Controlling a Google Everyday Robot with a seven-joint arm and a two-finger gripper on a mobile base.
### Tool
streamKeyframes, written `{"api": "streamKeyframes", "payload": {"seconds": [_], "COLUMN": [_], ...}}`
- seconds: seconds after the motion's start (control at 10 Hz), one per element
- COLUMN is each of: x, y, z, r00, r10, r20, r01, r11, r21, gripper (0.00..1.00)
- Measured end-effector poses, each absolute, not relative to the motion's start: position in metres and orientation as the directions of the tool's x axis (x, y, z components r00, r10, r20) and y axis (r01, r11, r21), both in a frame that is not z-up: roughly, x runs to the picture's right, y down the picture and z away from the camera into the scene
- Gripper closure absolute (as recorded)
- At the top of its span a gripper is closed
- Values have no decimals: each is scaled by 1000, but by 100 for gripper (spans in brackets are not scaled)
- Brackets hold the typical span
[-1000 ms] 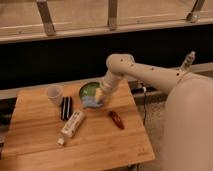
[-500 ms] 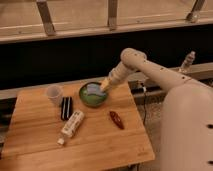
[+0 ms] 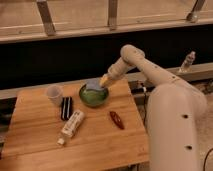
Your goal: Place the white sponge in the ceramic bowl
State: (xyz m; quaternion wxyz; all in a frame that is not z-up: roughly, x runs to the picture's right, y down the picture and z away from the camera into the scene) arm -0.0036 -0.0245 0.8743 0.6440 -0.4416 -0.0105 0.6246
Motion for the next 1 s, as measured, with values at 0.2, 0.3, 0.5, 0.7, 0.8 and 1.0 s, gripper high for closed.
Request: {"api": "streamKeyframes", "payload": {"seconds": [0.2, 0.3, 0.5, 0.7, 0.8, 1.0], "x": [0, -2, 0, -2, -2, -1], "y": [-25, -25, -25, -25, -25, -24], "z": [875, 875, 876, 876, 876, 876], "r00": [218, 221, 218, 220, 220, 219], "r10": [811, 811, 812, 811, 811, 811], "r20": [-542, -542, -542, -542, -542, -542], "r01": [-798, -797, -798, -798, -798, -798], "r11": [-172, -170, -172, -170, -170, -170], "r21": [-578, -580, -578, -579, -578, -578], "gripper": [95, 88, 66, 47, 35, 21]}}
